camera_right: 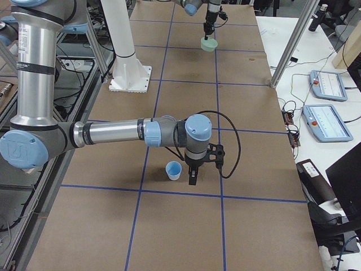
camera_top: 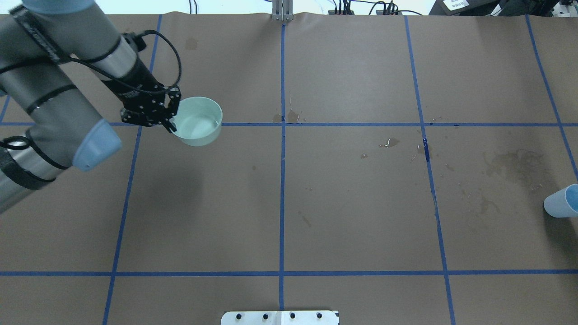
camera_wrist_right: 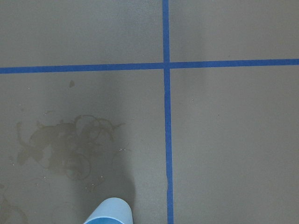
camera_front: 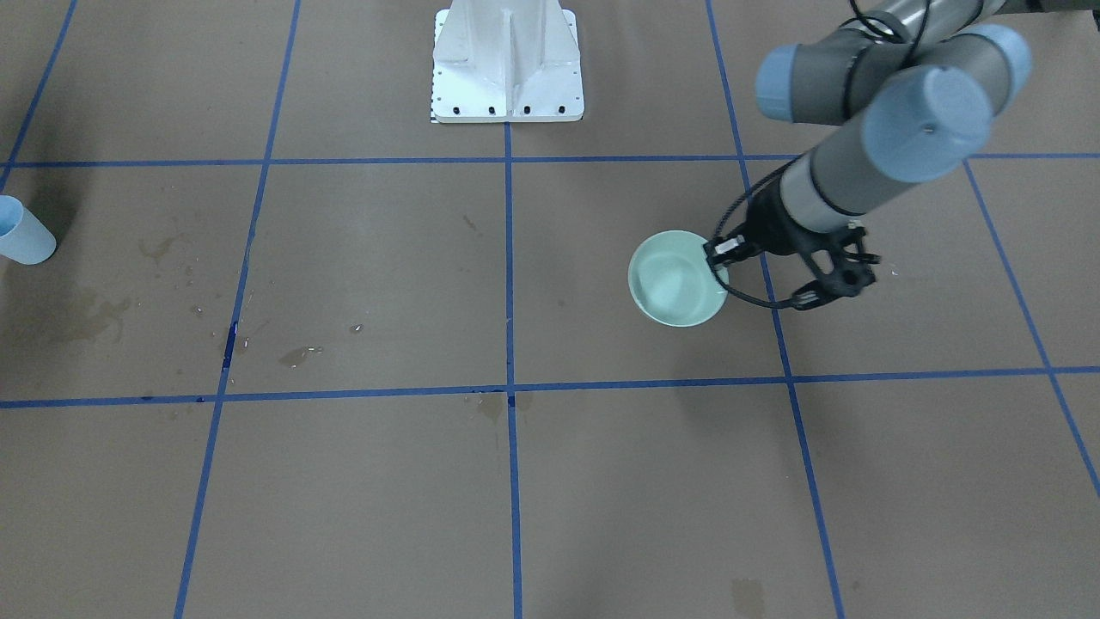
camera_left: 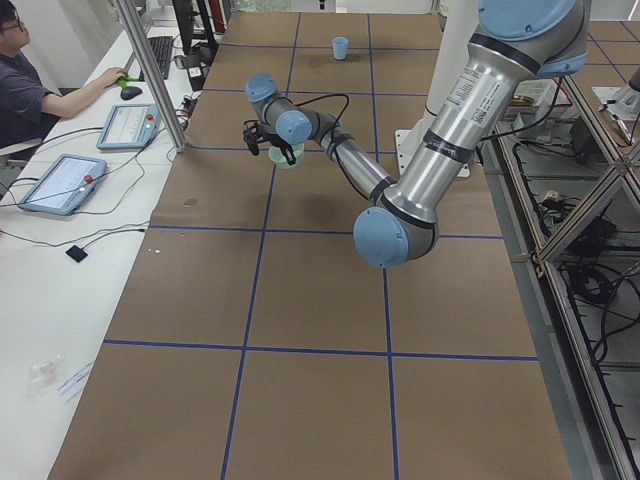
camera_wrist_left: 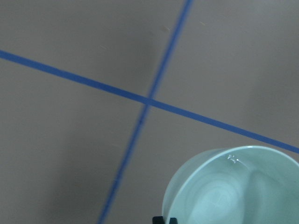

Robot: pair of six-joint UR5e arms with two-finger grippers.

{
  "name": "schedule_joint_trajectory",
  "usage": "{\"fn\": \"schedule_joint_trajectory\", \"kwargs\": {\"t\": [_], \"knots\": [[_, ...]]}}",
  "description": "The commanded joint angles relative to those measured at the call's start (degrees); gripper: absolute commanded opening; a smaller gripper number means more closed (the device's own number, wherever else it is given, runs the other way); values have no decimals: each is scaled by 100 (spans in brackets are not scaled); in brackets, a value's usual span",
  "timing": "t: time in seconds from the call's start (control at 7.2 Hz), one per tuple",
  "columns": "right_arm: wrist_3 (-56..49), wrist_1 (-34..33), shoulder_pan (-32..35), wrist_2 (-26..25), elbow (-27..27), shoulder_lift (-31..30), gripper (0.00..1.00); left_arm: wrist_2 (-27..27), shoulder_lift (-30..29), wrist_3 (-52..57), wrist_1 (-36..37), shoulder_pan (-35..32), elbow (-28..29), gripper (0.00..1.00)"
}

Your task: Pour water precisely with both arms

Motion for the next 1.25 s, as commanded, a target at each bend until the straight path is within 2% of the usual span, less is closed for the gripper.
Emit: {"fn": "schedule_joint_trajectory", "kwargs": {"t": [0.0,0.14,0.42,0.69,0.83,0.97,1.11], "knots": [[0,-1,0,0,1,-9,99,799,-558,-1149,-868,864,734,0],[0,-1,0,0,1,-9,99,854,-734,-1607,-1414,1015,1156,0],[0,-1,0,0,1,8,99,1424,-1025,-1708,-1463,1499,1449,0],[0,-1,0,0,1,8,99,1426,-1052,-1725,-1472,1509,1459,0],[0,-10,0,18,10,34,99,1435,-1061,-1856,-1481,1509,1459,78],[0,-19,9,44,62,52,99,1487,-1070,-1857,-1533,1509,1459,100],[-26,-10,18,18,97,69,99,1496,-1113,-1849,-1534,1474,1398,100]]}}
